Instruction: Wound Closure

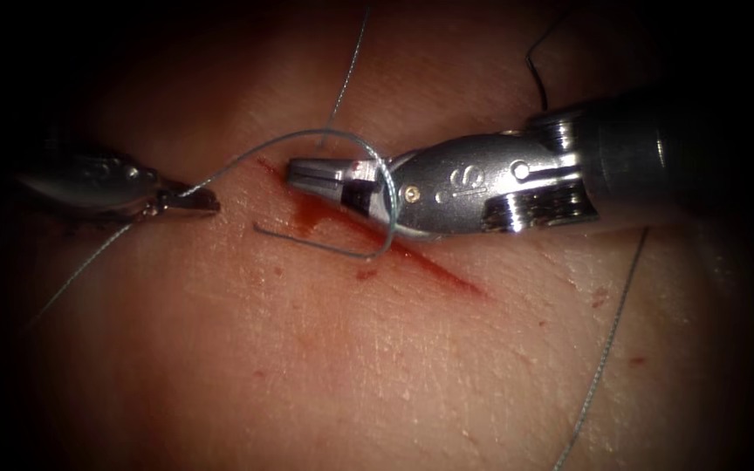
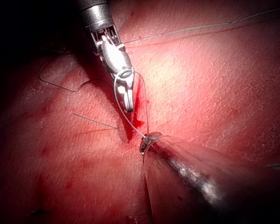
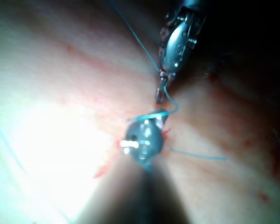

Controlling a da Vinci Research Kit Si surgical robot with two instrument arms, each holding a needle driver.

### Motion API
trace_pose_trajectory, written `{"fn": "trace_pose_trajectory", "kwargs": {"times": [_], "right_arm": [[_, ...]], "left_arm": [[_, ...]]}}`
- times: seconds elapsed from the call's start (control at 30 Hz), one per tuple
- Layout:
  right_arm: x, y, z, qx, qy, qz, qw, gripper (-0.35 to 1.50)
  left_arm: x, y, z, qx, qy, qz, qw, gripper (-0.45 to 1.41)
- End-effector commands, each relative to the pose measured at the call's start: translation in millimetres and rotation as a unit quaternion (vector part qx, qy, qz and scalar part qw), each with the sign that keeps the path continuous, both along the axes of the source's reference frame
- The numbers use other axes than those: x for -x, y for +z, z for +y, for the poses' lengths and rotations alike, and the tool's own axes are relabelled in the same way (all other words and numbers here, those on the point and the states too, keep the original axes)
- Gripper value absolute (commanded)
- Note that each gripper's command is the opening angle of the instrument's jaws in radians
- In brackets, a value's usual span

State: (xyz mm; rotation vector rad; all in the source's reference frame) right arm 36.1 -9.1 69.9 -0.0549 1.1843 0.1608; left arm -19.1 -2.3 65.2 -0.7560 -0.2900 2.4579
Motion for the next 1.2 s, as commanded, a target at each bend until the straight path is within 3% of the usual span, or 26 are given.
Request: {"fn": "trace_pose_trajectory", "kwargs": {"times": [0.03,0.23,0.67,0.7,0.73,0.77,0.83,0.97,1.2], "right_arm": [[-1.0,-0.1,-0.3,-0.001,0.001,0.004,1.000,-0.35],[-1.6,-2.3,0.2,-0.003,0.014,0.017,1.000,-0.35],[-3.5,-2.0,0.6,0.010,0.049,0.020,0.999,-0.35],[-3.6,-1.9,0.6,0.011,0.051,0.018,0.998,-0.25],[-3.8,-1.6,0.7,0.012,0.053,0.016,0.998,0.05],[-4.0,-1.4,0.6,0.013,0.053,0.015,0.998,0.22],[-4.3,-1.0,0.5,0.015,0.054,0.014,0.998,0.44],[-4.7,-0.4,0.4,0.010,0.063,0.009,0.998,0.61],[-5.0,0.6,1.4,0.013,0.086,-0.005,0.996,0.61]], "left_arm": [[0.7,0.9,-0.3,0.000,0.000,0.001,1.000,-0.45],[1.3,2.3,-0.8,-0.003,0.007,0.008,1.000,-0.45],[2.4,2.2,-1.6,-0.010,0.011,0.009,1.000,-0.45],[2.4,2.0,-1.7,-0.011,0.011,0.009,1.000,-0.45],[2.4,1.7,-1.8,-0.012,0.011,0.008,1.000,-0.45],[2.4,1.5,-2.0,-0.013,0.012,0.008,1.000,-0.45],[2.3,0.7,-2.2,-0.016,0.013,0.008,1.000,-0.45],[2.1,-1.1,-2.7,-0.021,0.018,0.003,1.000,-0.45],[1.8,-4.0,-4.6,-0.017,0.029,0.003,0.999,-0.45]]}}
